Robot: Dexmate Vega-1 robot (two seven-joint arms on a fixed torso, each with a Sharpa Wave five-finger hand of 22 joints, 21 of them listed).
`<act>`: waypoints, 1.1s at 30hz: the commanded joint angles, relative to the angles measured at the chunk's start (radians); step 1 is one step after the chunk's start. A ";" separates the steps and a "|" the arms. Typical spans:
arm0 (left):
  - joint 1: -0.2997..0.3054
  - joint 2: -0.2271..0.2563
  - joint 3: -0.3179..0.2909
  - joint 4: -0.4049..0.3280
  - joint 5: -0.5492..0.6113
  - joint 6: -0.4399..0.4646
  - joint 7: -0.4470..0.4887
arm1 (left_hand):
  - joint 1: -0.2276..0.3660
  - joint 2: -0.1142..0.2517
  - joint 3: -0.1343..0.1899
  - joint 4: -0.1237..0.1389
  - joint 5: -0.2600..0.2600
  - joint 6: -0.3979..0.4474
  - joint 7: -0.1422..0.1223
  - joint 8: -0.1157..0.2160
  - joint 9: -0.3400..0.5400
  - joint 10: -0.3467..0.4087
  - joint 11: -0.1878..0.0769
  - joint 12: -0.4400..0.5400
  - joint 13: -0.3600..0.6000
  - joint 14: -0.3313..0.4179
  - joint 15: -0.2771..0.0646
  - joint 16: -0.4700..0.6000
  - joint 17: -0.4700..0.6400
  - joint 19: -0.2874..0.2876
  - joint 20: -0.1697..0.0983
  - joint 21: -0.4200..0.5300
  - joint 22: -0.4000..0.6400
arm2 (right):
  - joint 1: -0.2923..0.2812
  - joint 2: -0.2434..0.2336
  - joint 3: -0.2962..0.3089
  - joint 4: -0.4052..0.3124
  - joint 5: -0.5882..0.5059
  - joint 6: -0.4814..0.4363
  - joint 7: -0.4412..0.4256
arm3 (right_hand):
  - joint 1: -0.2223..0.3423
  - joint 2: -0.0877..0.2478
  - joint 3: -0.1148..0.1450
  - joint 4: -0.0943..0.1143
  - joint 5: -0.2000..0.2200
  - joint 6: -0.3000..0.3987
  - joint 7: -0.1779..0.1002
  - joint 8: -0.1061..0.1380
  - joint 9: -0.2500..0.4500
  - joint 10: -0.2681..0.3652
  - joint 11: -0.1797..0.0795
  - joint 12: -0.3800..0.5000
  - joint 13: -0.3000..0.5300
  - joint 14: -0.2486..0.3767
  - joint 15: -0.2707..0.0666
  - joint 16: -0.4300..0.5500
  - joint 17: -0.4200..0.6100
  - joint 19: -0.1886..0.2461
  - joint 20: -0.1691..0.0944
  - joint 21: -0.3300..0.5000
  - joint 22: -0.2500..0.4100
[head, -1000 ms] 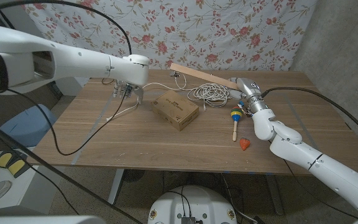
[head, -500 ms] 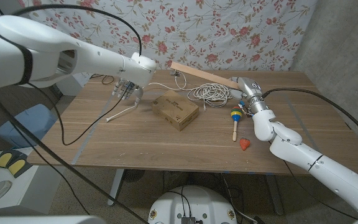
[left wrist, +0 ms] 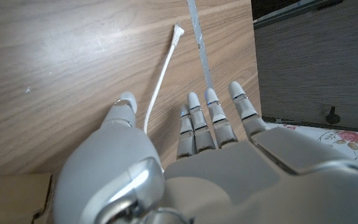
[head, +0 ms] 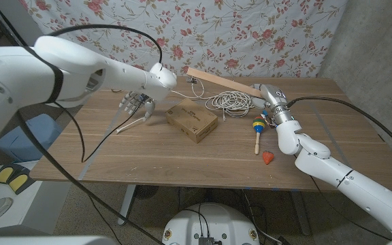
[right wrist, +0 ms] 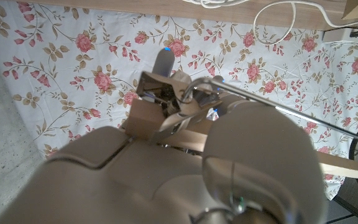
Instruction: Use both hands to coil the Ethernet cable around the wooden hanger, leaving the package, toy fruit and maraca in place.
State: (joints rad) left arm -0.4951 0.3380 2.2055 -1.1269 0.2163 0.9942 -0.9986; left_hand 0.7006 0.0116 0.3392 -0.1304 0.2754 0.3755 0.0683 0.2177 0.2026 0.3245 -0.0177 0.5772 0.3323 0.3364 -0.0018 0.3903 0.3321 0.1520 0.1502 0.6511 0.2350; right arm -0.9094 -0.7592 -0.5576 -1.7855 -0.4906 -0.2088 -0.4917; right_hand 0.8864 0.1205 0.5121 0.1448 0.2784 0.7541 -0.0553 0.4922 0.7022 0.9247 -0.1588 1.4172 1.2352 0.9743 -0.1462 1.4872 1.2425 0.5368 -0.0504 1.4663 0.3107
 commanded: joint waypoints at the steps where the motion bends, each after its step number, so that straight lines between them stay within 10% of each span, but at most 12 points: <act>1: 0.103 0.005 -0.115 0.088 0.130 -0.039 -0.020 | -0.004 0.011 -0.001 0.010 0.002 0.009 0.001 -0.003 0.002 0.002 -0.001 0.005 0.004 0.011 0.000 0.005 0.005 0.013 -0.001 0.010 0.003 | -0.001 -0.009 0.001 -0.001 0.001 0.001 0.009 | -0.066 0.065 0.011 -0.001 -0.003 0.007 0.001 0.006 0.002 -0.005 0.003 0.014 0.003 -0.010 -0.062 0.013 0.002 -0.001 -0.067 0.007 -0.003; 20: 0.248 -0.015 -0.299 0.206 0.304 -0.122 -0.047 | 0.143 0.104 0.021 -0.040 -0.066 0.226 -0.019 0.040 0.002 0.191 -0.041 0.117 0.033 0.195 -0.058 0.130 0.063 0.104 -0.024 0.081 0.008 | 0.007 -0.004 0.003 0.012 0.002 -0.010 0.006 | -0.076 0.064 0.019 -0.001 -0.007 0.003 -0.002 0.010 -0.002 -0.018 0.002 0.045 0.002 -0.022 -0.062 0.039 0.001 -0.010 -0.069 0.022 -0.026; 25: 0.286 -0.005 -0.334 0.192 0.362 -0.071 -0.012 | 0.306 0.186 0.120 -0.046 -0.083 0.396 -0.024 0.084 0.008 0.355 -0.053 0.184 0.060 0.344 -0.096 0.207 0.085 0.191 -0.029 0.171 0.024 | 0.010 -0.007 0.003 0.018 0.005 -0.005 0.006 | -0.078 0.064 0.020 -0.001 -0.008 0.003 -0.001 0.011 -0.003 -0.020 0.001 0.052 0.002 -0.024 -0.062 0.044 0.001 -0.011 -0.069 0.025 -0.030; 27: 0.299 0.008 -0.355 0.166 0.381 -0.032 0.012 | 0.342 0.199 0.181 -0.007 -0.087 0.491 -0.015 0.115 0.012 0.438 -0.065 0.210 0.076 0.444 -0.123 0.247 0.098 0.245 -0.043 0.232 0.035 | 0.011 -0.007 0.003 0.019 0.005 -0.004 0.005 | -0.079 0.064 0.021 -0.001 -0.008 0.002 -0.002 0.012 -0.004 -0.020 0.002 0.055 0.002 -0.025 -0.062 0.046 0.001 -0.012 -0.070 0.026 -0.033; 33: 0.321 0.056 -0.405 0.062 0.442 0.101 0.088 | 0.319 0.184 0.252 0.113 -0.065 0.436 0.010 0.091 0.051 0.616 -0.142 0.219 0.055 0.679 -0.188 0.311 0.115 0.453 -0.132 0.416 0.049 | 0.027 -0.006 -0.003 0.035 0.005 0.015 0.008 | -0.081 0.064 0.023 -0.001 -0.009 0.003 -0.003 0.013 -0.006 -0.024 0.002 0.062 0.002 -0.028 -0.062 0.051 0.001 -0.013 -0.071 0.030 -0.039</act>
State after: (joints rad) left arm -0.2302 0.3417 1.8873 -0.9609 0.5556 0.9461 -1.0030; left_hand 1.0282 0.1809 0.5705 -0.0644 0.1865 0.8293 0.0751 0.3187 0.2343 0.7767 -0.0233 0.8076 0.4142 0.9345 -0.1147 0.6860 0.4432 0.5250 0.0600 1.0003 0.2809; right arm -0.8982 -0.7650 -0.5556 -1.7696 -0.4884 -0.2149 -0.4836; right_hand 0.8808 0.1149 0.5278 0.1436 0.2728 0.7535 -0.0553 0.4967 0.6943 0.9015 -0.1576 1.4723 1.2338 0.9531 -0.1361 1.5315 1.2376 0.5251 -0.0518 1.4871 0.2737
